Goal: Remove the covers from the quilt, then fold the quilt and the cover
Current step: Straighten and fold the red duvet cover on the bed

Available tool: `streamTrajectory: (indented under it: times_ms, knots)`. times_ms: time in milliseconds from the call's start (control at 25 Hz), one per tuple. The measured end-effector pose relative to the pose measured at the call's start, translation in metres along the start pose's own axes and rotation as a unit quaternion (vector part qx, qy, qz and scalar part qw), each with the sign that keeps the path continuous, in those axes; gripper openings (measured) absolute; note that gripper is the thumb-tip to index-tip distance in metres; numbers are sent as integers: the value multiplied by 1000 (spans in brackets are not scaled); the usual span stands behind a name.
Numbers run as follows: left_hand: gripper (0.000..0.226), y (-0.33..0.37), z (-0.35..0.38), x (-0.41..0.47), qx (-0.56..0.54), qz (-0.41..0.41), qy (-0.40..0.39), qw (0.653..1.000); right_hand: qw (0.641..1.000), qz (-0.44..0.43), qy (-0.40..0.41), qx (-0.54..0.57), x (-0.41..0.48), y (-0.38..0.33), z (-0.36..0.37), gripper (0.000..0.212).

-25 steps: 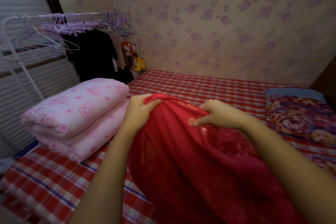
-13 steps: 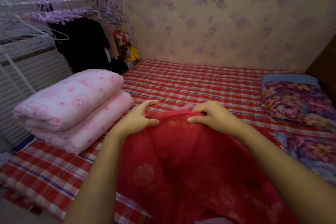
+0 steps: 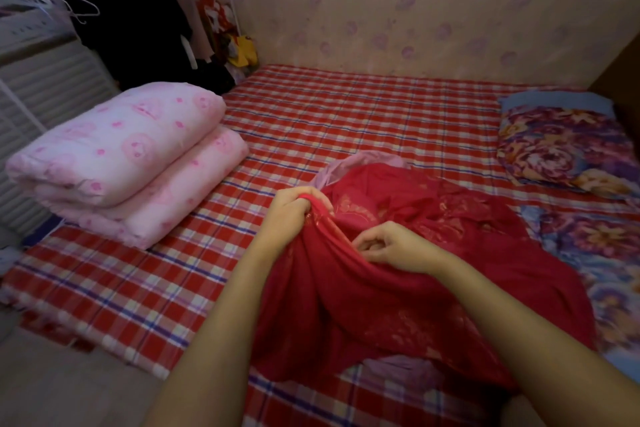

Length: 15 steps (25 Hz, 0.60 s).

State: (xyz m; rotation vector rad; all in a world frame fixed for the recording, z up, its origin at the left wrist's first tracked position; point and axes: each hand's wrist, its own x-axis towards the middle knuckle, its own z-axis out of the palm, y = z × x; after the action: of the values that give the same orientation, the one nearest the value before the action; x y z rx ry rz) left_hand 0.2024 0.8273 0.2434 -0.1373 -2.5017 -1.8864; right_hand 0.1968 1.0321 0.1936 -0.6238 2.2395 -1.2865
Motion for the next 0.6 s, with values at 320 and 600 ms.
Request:
streamTrajectory:
  times_ms: [320,600]
  knots:
    - [42,0,-8,-1,-153,-40,37,987,981,-44,95,161,3,-4,33,16]
    - [43,6,0,-2,-213,-44,11,976,987,-31,145,57,15,-5,48,20]
